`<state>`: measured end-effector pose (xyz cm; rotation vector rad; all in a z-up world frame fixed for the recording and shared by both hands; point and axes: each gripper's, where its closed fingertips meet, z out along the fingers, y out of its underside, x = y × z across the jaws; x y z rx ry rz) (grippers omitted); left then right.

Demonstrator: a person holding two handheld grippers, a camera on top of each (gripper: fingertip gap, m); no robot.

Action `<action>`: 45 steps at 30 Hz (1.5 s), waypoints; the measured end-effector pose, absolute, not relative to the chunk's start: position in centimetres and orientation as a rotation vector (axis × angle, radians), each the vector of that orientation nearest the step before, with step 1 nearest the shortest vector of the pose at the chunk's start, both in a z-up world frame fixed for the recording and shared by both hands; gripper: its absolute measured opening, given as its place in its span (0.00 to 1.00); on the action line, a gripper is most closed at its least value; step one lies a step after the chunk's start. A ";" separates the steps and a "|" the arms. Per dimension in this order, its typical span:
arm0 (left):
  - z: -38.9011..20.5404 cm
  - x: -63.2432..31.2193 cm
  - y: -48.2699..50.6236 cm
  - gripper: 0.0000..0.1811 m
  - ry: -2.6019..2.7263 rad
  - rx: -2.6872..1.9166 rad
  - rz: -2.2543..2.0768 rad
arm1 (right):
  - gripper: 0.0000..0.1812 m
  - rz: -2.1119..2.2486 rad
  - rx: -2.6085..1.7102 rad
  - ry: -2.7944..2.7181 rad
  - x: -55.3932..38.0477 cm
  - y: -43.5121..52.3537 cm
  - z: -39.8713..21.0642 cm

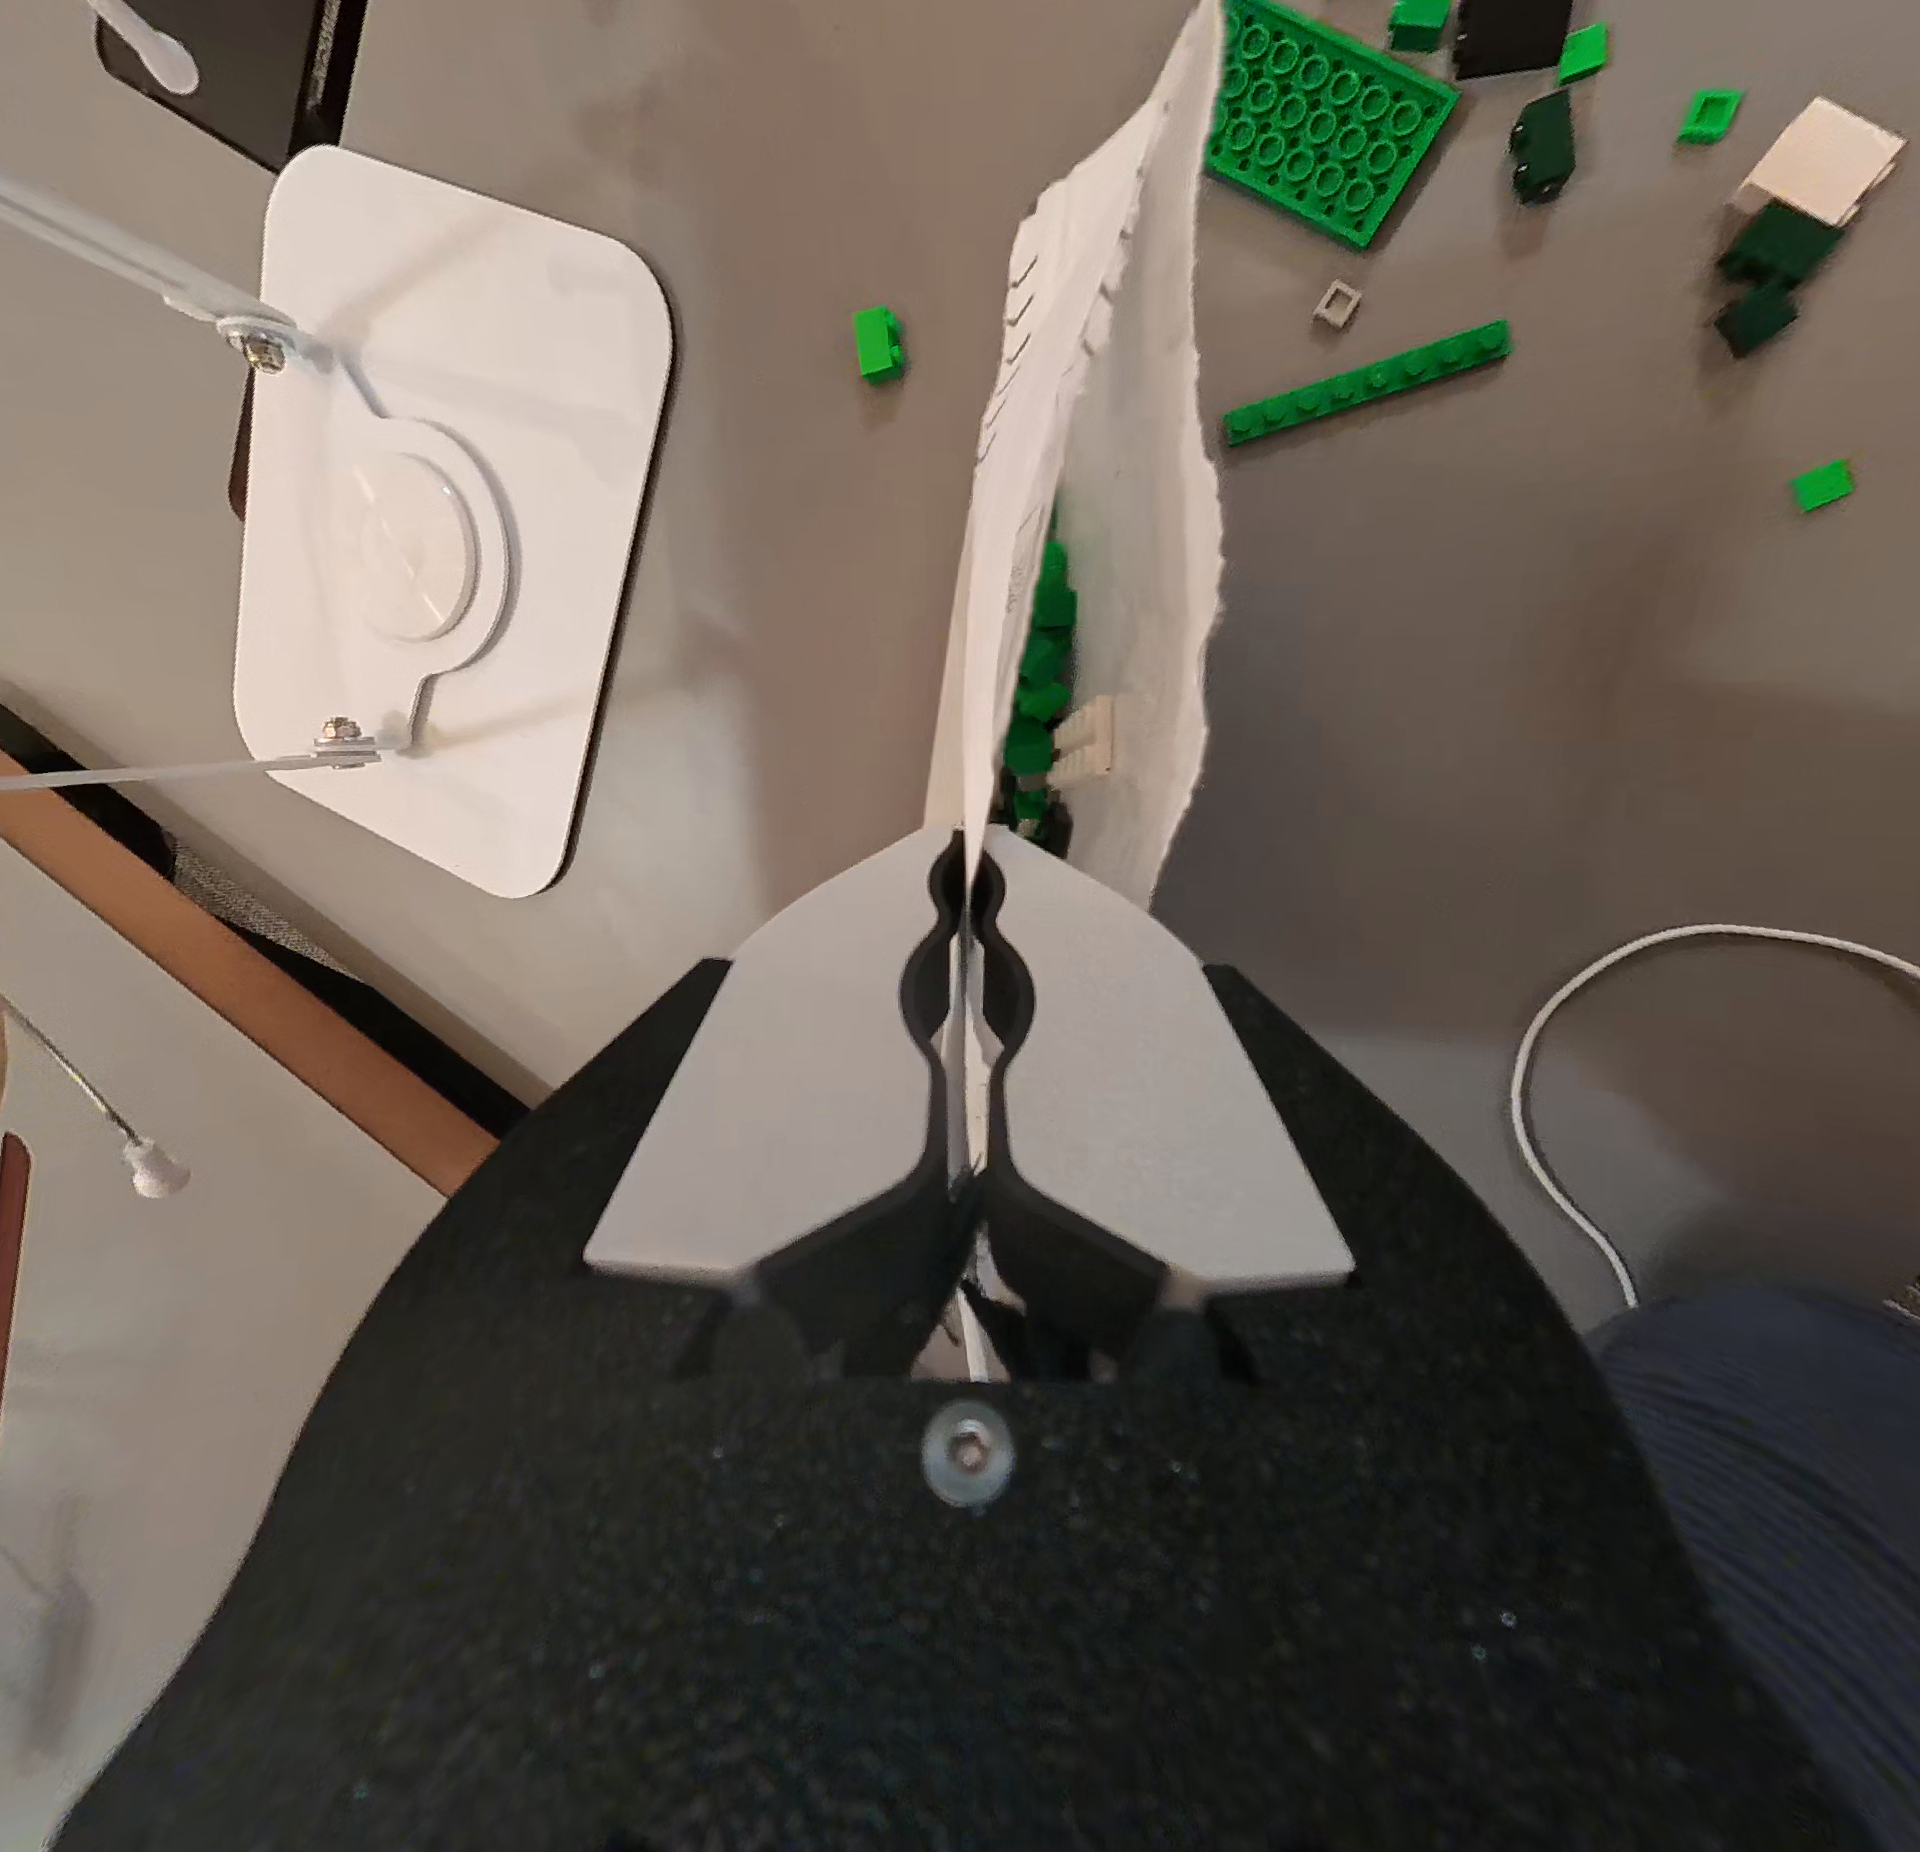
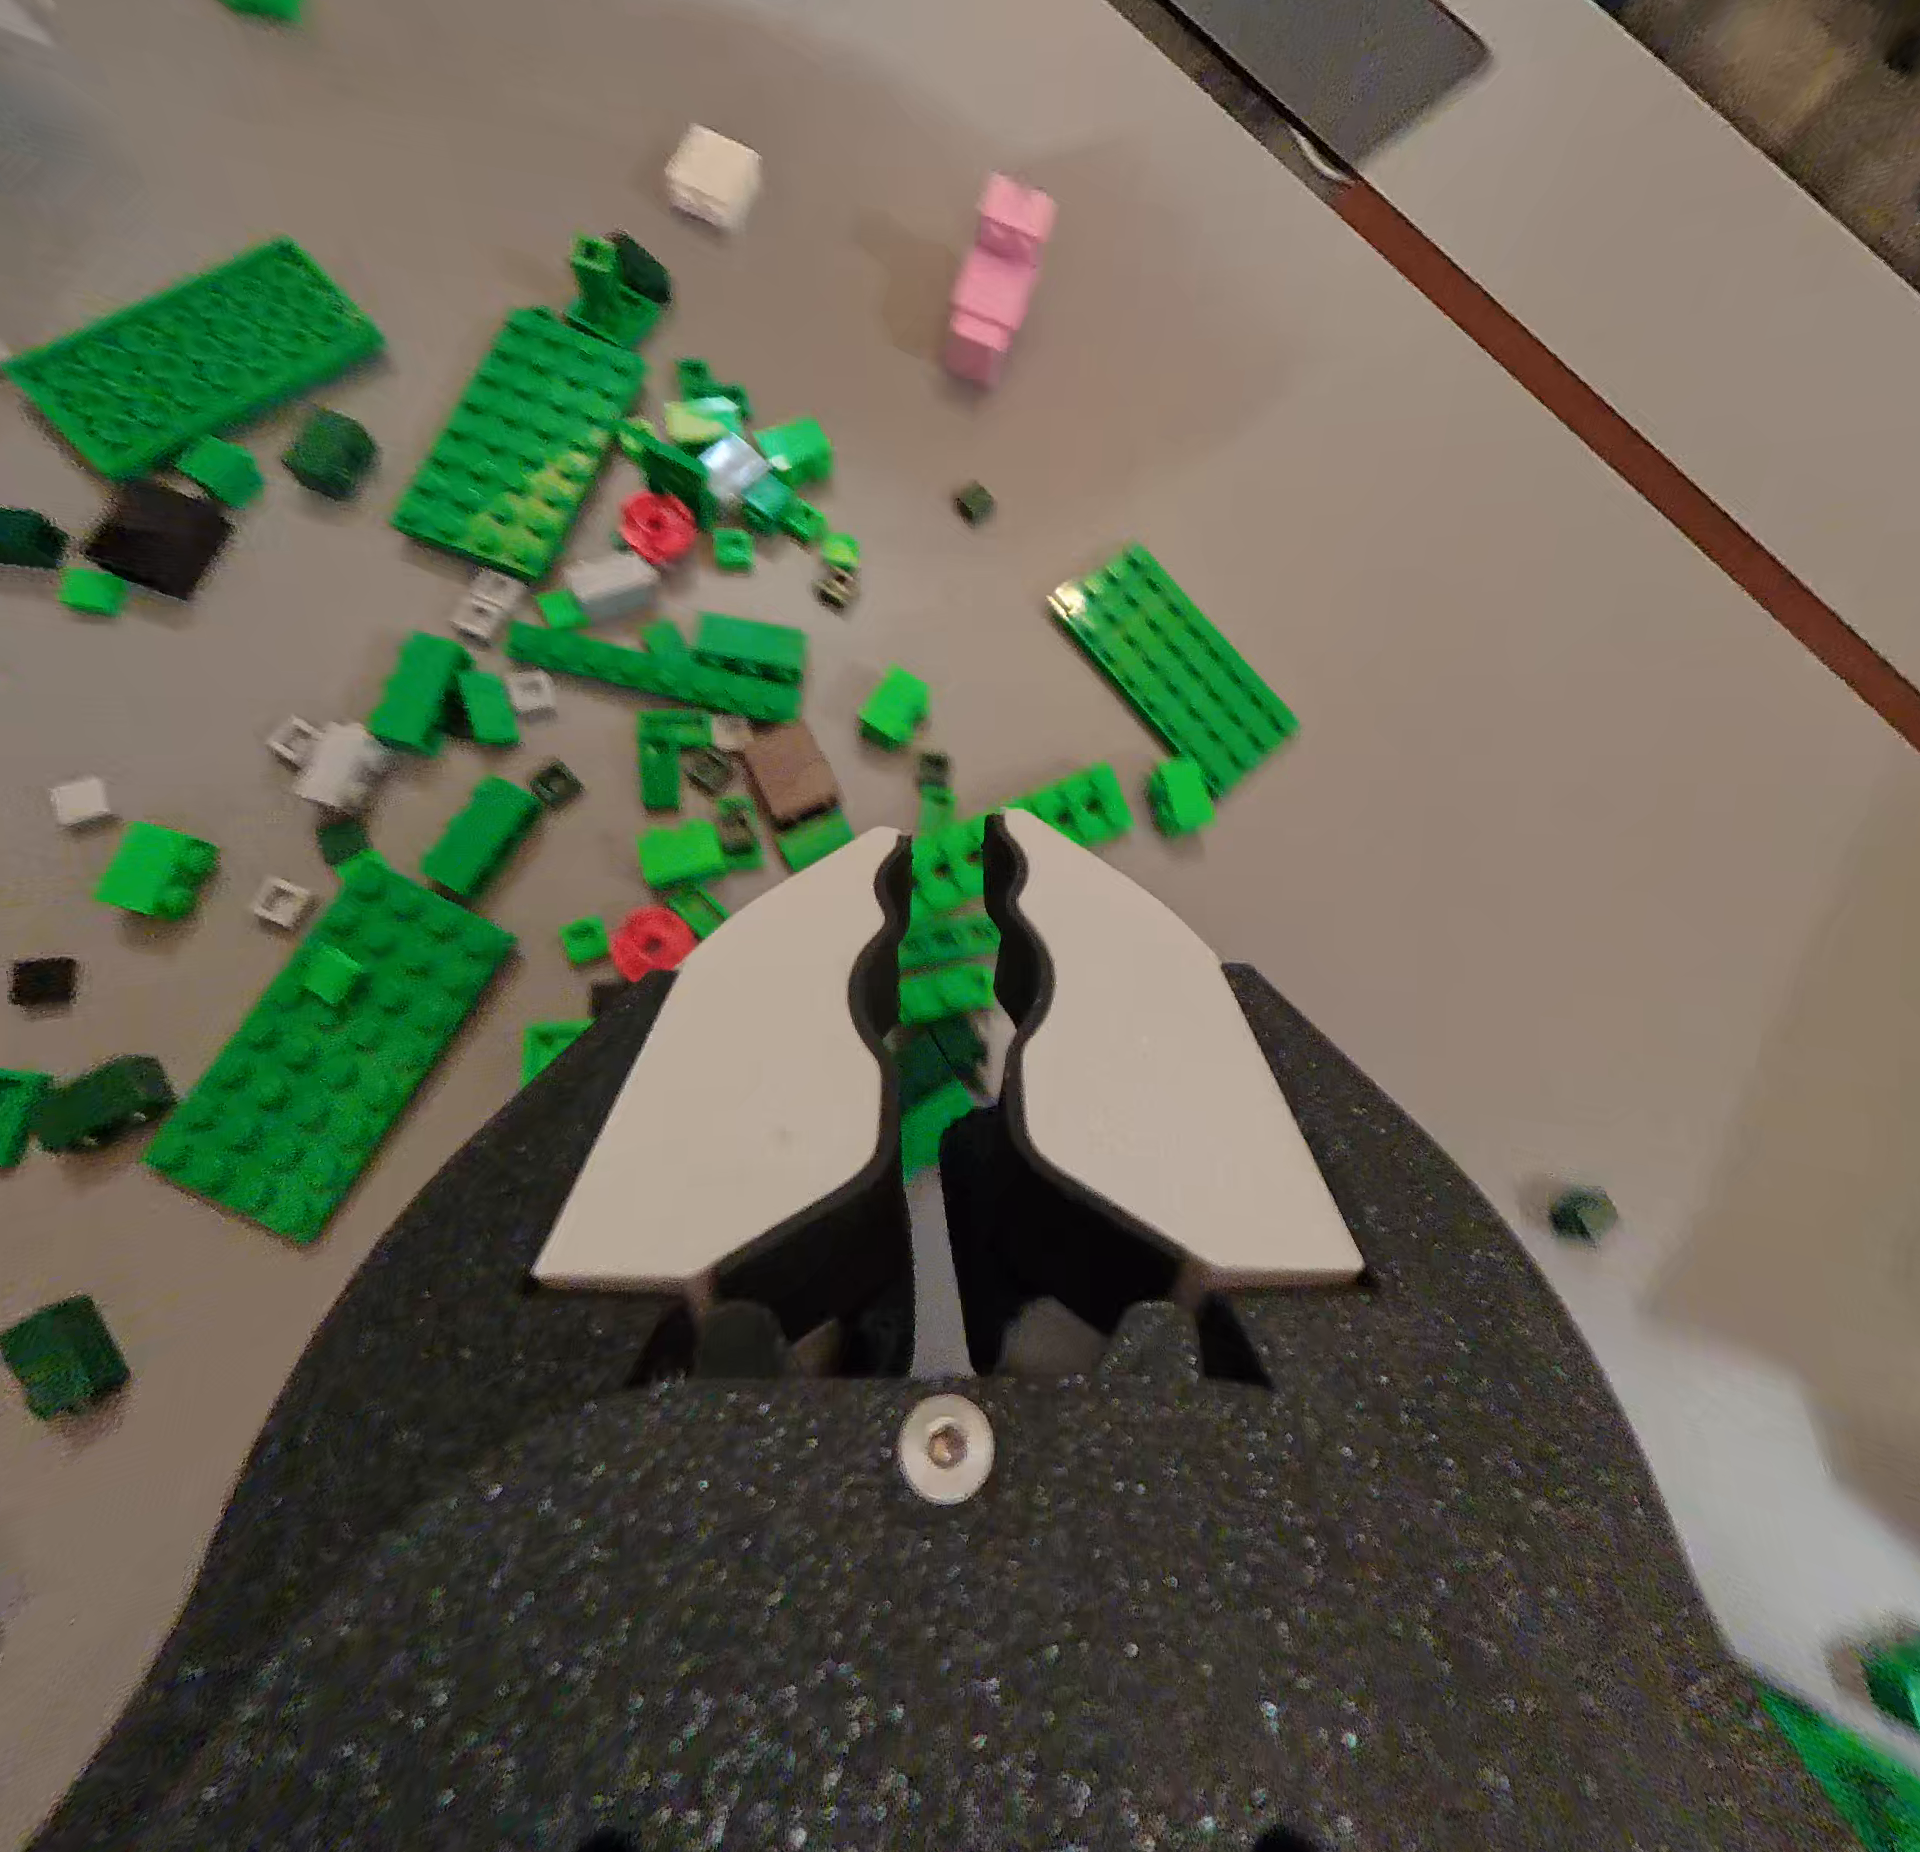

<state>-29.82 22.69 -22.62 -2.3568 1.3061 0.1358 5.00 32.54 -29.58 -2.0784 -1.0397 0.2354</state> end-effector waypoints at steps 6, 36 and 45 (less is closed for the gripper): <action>-22.7 -29.4 22.7 0.00 1.331 -2.349 0.142 | 0.08 0.320 -1.995 -1.301 -1.6 32.2 -29.8; -23.3 -29.1 22.7 0.00 1.351 -2.376 0.131 | 0.25 0.799 -1.952 -1.355 0.5 24.6 -30.0; -23.2 -31.4 22.7 0.00 1.234 -2.434 0.141 | 0.11 0.666 -1.989 -1.091 6.6 27.4 -29.5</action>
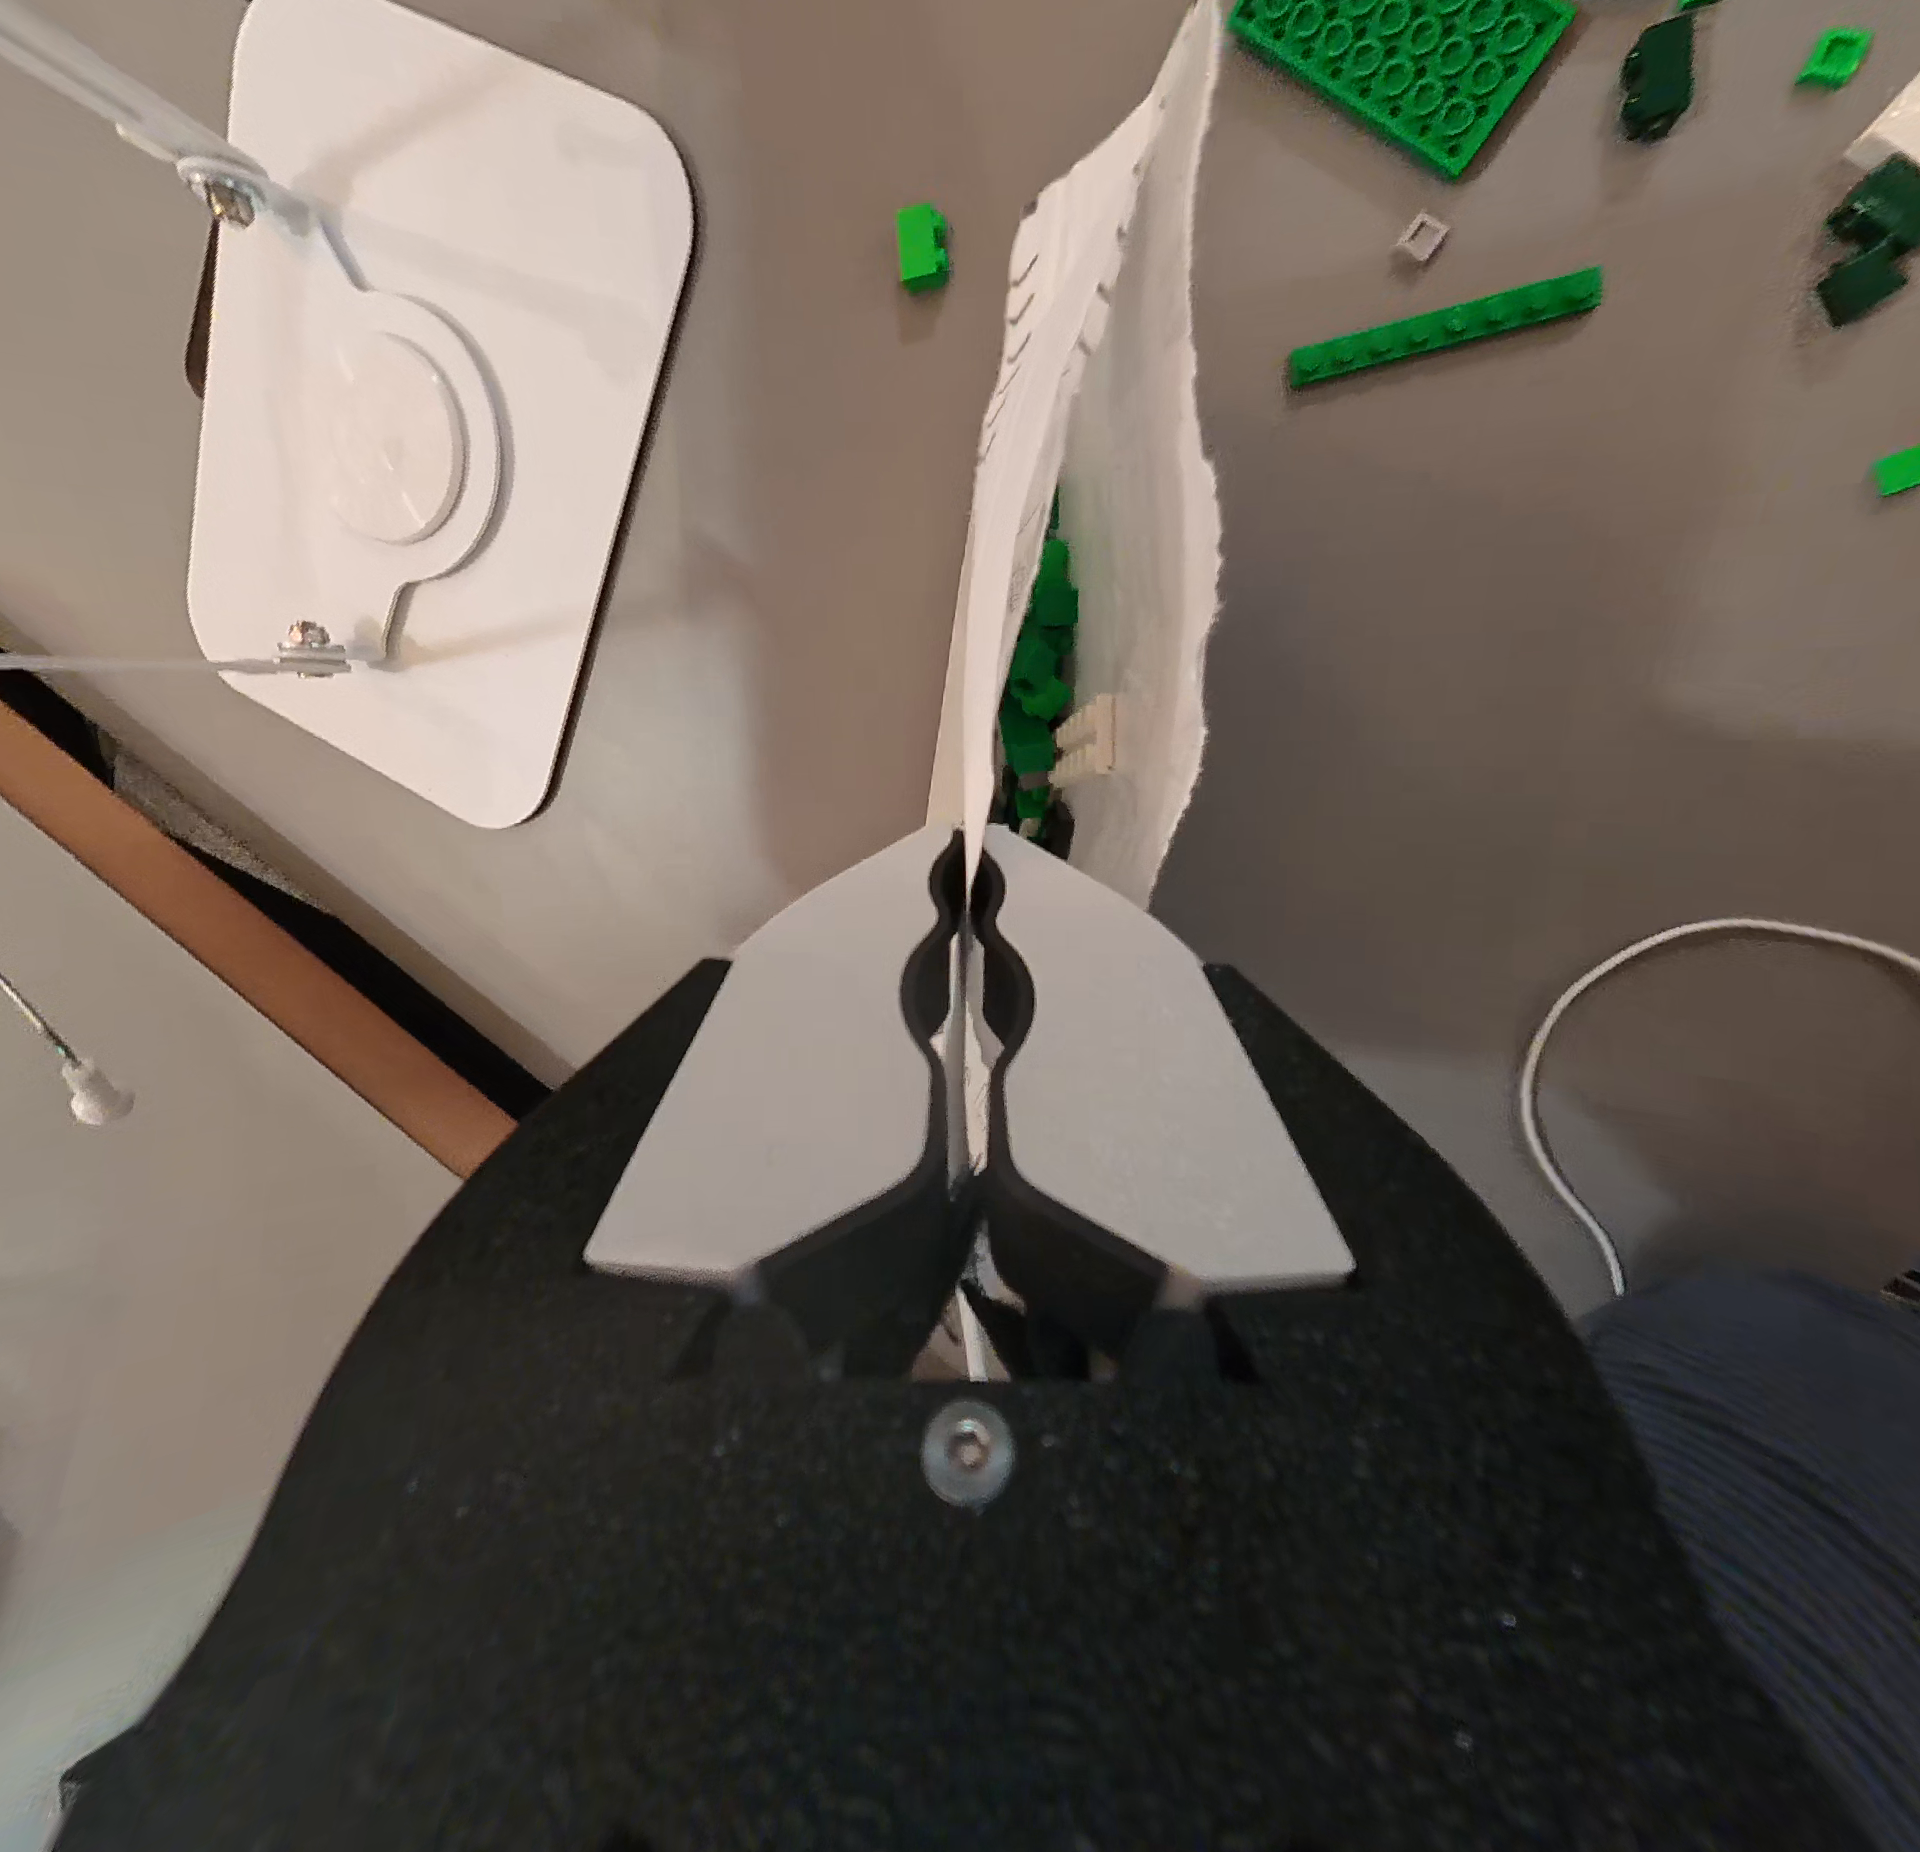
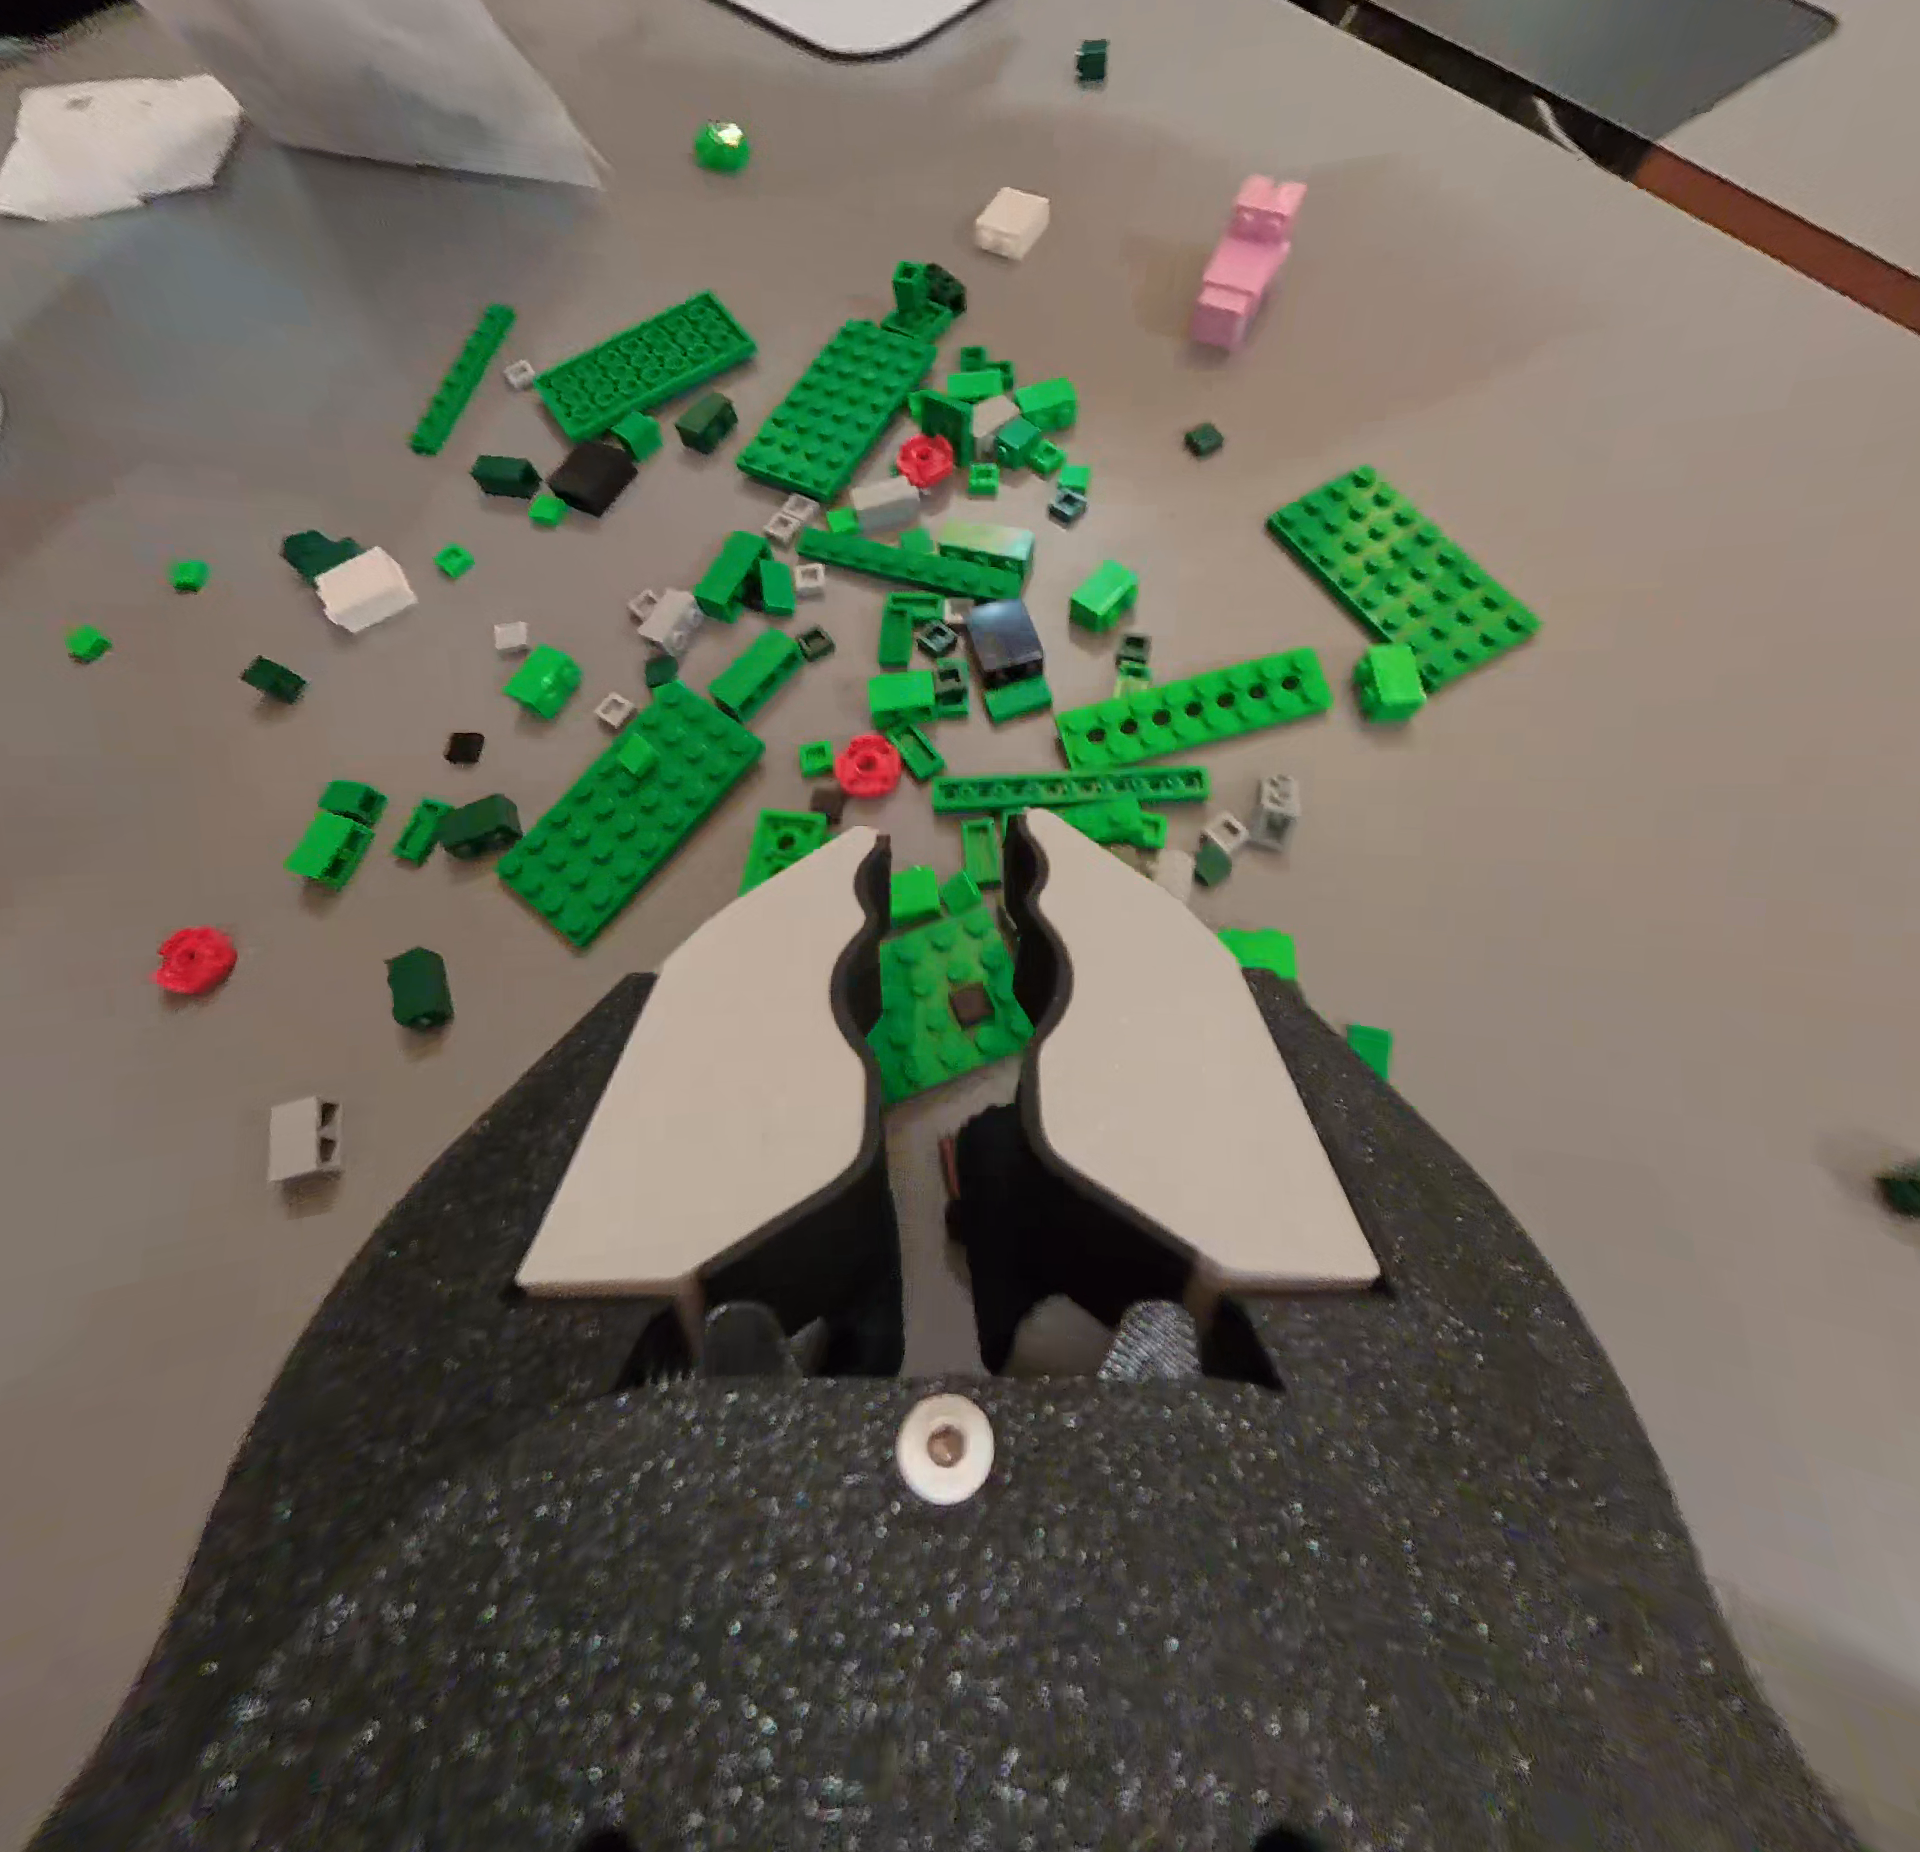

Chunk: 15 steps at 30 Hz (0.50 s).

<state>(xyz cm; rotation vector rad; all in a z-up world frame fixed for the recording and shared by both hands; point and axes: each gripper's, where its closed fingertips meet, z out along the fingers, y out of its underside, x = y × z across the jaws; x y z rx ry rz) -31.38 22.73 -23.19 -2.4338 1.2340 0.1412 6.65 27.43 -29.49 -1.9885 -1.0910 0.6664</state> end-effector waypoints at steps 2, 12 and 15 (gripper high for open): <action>-23.3 -31.7 22.8 0.00 1.221 -2.450 0.158 | 0.11 0.570 -2.020 -1.086 7.8 27.7 -29.8; -23.6 -30.8 23.2 0.00 1.271 -2.453 0.248 | 0.11 0.207 -2.139 -0.972 12.9 29.0 -29.6; -23.6 -30.6 23.2 0.00 1.280 -2.452 0.259 | 0.11 0.192 -2.203 -0.922 14.8 28.7 -29.9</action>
